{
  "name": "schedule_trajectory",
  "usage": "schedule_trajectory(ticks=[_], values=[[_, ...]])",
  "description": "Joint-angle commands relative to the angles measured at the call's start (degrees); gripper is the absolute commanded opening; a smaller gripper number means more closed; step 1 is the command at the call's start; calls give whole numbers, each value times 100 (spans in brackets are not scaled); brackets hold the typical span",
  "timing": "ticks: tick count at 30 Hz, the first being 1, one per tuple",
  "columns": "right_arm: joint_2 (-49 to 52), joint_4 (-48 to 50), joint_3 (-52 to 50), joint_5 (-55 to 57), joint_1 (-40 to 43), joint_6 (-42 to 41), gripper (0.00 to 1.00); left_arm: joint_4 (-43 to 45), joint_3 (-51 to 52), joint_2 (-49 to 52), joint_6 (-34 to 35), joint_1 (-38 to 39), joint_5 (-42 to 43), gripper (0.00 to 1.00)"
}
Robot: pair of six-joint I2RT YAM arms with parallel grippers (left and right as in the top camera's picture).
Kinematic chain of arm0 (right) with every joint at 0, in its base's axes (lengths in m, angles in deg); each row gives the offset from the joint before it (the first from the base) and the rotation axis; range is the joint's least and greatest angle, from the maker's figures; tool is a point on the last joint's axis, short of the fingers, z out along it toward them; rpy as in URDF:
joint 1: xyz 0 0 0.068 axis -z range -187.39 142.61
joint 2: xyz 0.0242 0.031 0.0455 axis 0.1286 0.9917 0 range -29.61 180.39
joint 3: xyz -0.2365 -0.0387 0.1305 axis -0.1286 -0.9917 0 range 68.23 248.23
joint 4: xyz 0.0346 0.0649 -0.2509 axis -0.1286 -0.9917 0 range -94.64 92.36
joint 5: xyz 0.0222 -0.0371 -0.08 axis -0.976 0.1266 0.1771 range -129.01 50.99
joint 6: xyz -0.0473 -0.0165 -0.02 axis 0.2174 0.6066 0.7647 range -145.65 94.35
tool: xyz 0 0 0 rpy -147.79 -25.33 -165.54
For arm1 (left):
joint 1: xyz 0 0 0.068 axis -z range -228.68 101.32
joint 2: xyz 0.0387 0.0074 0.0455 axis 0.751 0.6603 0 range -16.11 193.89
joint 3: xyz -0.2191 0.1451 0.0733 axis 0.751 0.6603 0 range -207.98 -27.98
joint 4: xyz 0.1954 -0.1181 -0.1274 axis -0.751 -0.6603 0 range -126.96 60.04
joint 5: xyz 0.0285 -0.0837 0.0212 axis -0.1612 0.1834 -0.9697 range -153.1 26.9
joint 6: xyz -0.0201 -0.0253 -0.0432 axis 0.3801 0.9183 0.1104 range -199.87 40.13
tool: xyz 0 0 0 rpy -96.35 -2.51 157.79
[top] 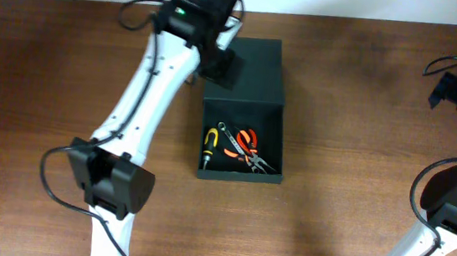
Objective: Pack container
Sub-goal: 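Raise the left gripper out of the box and move left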
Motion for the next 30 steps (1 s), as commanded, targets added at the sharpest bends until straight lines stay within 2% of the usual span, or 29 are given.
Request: schedule_trajectory(ticks=[1,6,10,16,20,23,25,28,30], values=[[-46,11,-2,26,22,-46,99,-372,-348,37,448,-505,-249,99],[-46,13,-2,26,22,-46,99,-1060,-365,-7,457,-1169,-168,99],[-46,11,-2,26,22,-46,99,-1499,-363,-7,455,-1871,352,99],[-46,11,-2,26,22,-46,99,-1499,-319,-166,411,-2422,1029,99],[-46,11,-2,26,22,-46,99,-1499,-153,-619,262,-2568,1008,99],[-46,11,-2,26,22,-46,99,-1499,522,-1303,219,-2625,605,99],[-46,11,-2,26,22,-46,99,-1464,1346,-1829,227,-2691,219,99],[-46,11,-2,26,22,-46,99,-951,2861,-2568,481,-2979,374,99],[-46,11,-2,26,22,-46,99,-260,4315,-3169,588,-3357,660,99]])
